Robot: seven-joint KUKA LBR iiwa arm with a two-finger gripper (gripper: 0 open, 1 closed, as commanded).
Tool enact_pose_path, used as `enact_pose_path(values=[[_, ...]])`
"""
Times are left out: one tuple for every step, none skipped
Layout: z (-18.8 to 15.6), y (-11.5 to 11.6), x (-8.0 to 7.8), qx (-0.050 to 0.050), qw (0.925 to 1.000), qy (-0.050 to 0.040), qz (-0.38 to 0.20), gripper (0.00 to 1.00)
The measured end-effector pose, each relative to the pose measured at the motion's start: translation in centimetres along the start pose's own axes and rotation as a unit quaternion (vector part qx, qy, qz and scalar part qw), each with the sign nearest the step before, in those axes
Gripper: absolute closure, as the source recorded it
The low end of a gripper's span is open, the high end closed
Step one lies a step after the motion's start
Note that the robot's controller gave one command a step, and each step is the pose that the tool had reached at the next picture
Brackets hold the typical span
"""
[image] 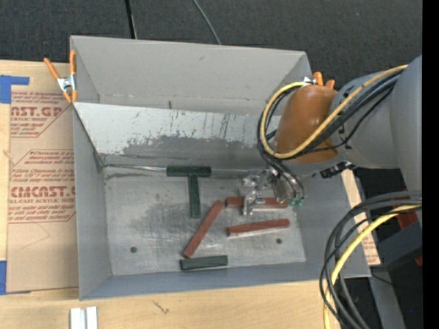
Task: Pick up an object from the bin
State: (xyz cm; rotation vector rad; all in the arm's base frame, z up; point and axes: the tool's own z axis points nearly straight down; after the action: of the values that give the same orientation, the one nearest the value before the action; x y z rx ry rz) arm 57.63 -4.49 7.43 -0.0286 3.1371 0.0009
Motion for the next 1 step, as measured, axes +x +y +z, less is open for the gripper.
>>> enact_pose_path(values=[[0.01,0.00,0.00,0.000,1.0000,0.0000,0.000,1.00]])
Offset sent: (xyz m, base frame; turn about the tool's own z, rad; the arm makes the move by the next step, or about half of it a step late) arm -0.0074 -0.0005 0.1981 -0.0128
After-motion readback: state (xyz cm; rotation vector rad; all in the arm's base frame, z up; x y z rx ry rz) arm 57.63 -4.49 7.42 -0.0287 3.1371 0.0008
